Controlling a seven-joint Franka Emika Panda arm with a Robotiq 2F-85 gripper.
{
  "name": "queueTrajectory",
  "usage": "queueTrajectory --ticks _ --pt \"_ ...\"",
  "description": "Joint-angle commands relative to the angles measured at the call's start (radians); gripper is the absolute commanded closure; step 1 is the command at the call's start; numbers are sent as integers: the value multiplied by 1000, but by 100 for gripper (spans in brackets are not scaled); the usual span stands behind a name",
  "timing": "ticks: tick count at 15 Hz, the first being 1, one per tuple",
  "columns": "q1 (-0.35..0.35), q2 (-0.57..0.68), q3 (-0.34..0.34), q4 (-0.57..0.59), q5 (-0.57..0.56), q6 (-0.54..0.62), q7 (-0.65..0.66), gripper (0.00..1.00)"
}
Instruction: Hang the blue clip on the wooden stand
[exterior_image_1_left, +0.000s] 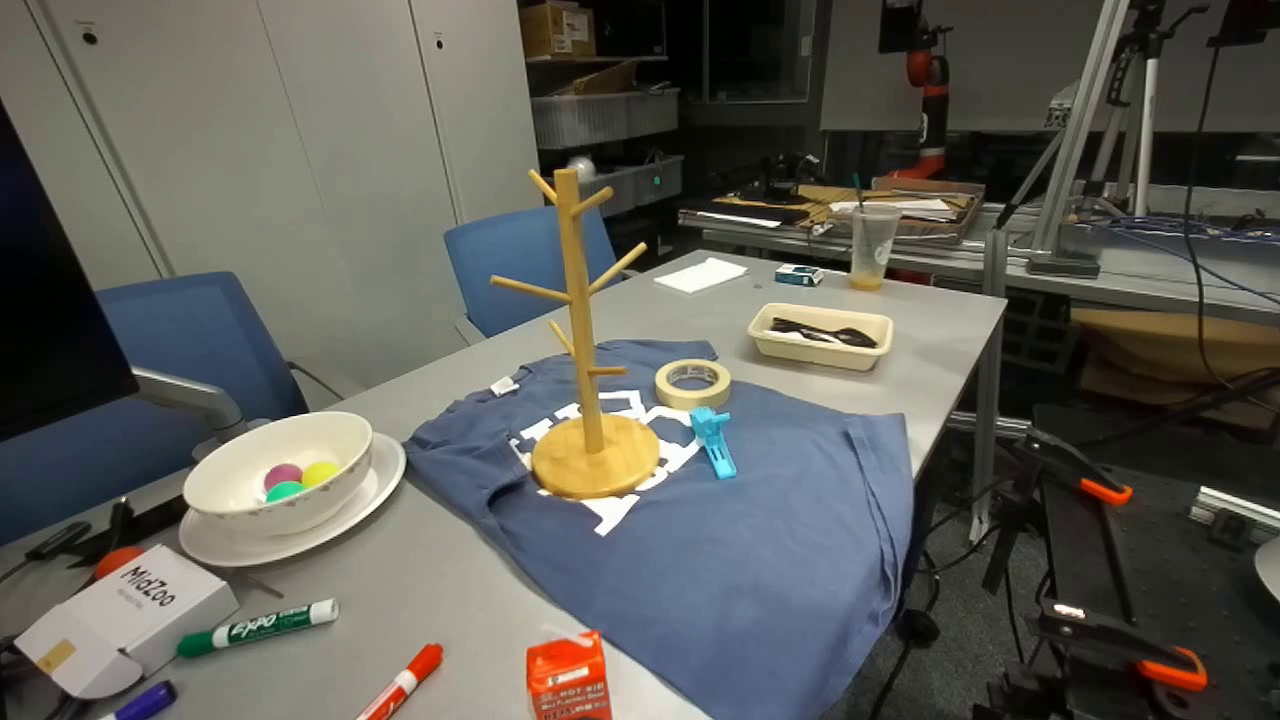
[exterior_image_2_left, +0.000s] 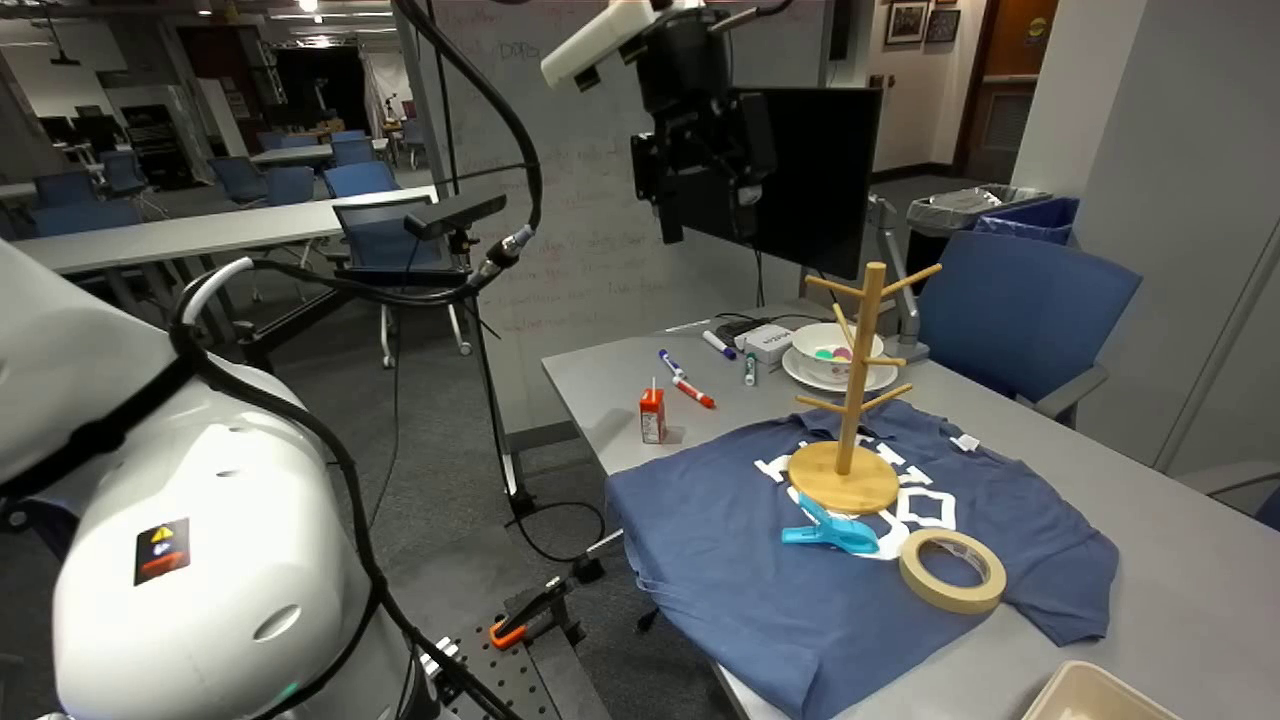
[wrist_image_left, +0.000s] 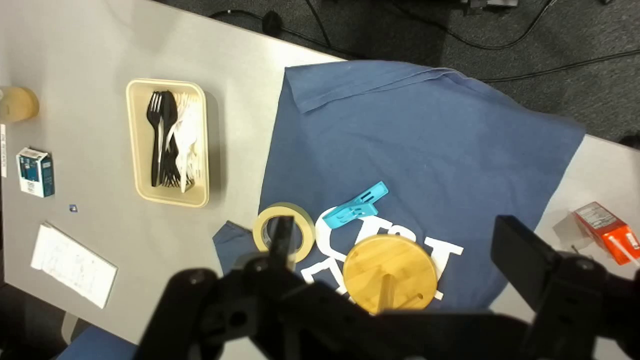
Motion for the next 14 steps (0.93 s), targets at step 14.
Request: queueTrajectory --ticks 14 --pt "32 39 -24 -37 20 52 32 0"
